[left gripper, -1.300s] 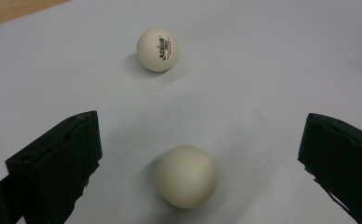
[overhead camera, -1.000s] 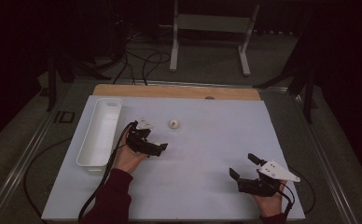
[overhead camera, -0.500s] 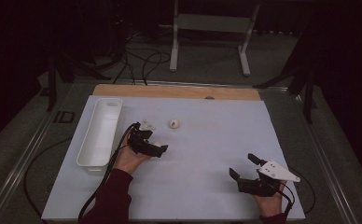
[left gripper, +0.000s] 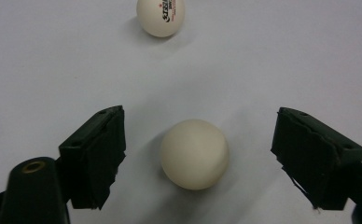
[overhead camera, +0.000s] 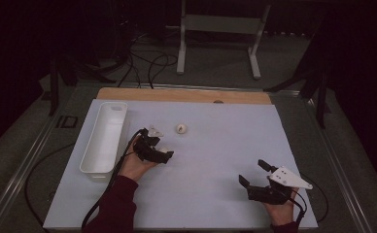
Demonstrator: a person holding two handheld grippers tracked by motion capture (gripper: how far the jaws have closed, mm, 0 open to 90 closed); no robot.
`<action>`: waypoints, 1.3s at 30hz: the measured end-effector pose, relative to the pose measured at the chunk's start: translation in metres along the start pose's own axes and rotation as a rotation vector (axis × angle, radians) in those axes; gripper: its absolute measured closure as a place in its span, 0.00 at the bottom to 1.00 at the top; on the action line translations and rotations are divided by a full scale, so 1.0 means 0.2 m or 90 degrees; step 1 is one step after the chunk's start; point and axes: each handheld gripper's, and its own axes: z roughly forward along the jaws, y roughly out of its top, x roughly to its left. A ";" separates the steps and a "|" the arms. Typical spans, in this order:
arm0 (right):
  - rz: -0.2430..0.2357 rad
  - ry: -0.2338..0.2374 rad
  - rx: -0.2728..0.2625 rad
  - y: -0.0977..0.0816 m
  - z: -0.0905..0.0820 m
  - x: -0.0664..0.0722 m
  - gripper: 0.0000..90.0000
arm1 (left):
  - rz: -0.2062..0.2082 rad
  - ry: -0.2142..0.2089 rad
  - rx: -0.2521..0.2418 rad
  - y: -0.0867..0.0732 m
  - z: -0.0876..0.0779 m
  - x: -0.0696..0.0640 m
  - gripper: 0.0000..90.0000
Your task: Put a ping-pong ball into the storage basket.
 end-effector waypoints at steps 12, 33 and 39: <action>0.000 0.001 0.001 0.00 0.00 0.00 0.09 | 0.004 -0.001 0.014 -0.01 0.02 0.00 0.27; 0.000 0.001 0.000 0.00 0.00 0.00 0.09 | 0.001 -0.001 0.047 -0.02 0.05 0.01 0.37; -0.001 0.001 -0.001 0.00 0.00 0.00 0.09 | -0.002 -0.001 0.055 -0.02 0.06 0.02 0.44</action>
